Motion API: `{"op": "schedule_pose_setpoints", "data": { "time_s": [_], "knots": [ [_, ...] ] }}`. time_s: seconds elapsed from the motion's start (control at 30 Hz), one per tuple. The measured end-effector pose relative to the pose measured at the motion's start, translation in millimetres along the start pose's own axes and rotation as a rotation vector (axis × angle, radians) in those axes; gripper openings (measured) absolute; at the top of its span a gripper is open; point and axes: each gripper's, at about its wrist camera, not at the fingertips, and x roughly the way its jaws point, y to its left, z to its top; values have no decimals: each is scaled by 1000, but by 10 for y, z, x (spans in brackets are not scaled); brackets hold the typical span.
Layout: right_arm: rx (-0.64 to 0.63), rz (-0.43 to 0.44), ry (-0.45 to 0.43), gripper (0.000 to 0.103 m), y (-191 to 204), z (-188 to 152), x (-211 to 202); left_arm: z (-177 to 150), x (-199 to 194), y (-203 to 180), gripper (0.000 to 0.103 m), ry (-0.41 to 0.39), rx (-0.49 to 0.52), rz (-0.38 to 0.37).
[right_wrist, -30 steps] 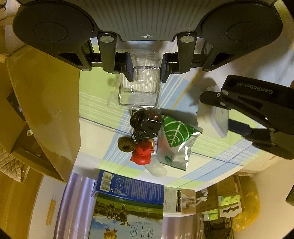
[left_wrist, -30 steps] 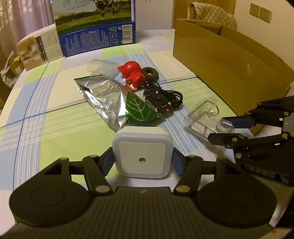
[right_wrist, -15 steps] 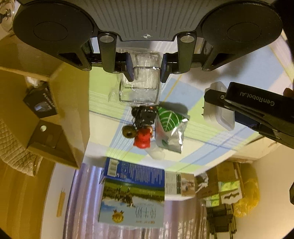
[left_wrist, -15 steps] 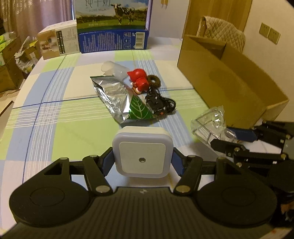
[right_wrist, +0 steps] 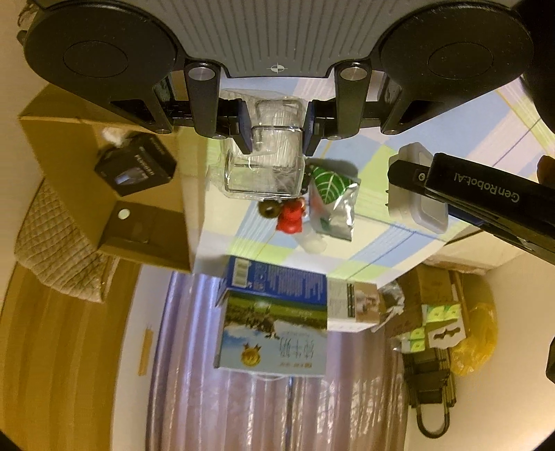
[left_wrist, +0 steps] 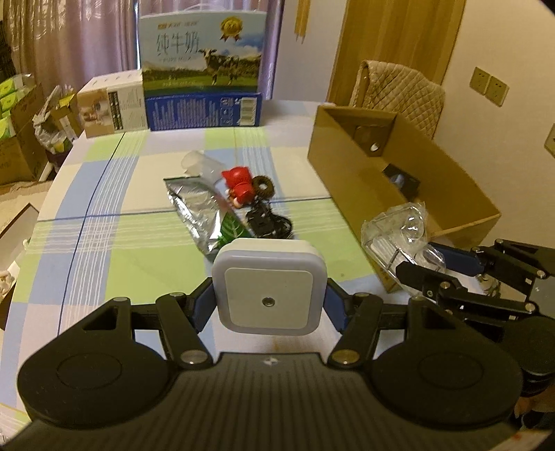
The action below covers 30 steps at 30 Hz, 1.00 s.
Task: Organize objects
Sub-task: 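Carry the night light and clear box into the cardboard box and release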
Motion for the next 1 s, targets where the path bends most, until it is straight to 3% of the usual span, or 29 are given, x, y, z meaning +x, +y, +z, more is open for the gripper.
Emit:
{"op": "schedule_pose_setpoints", "data": {
  "time_s": [0.47,1.0],
  "knots": [
    [40,-73,-43,27,-317,46,-352,152,-191,-419,60,-32,38,-74],
    [112,-222,-71,27,-1359,154,-511,678,110,-1242,60,-44,110,-198]
  ]
}}
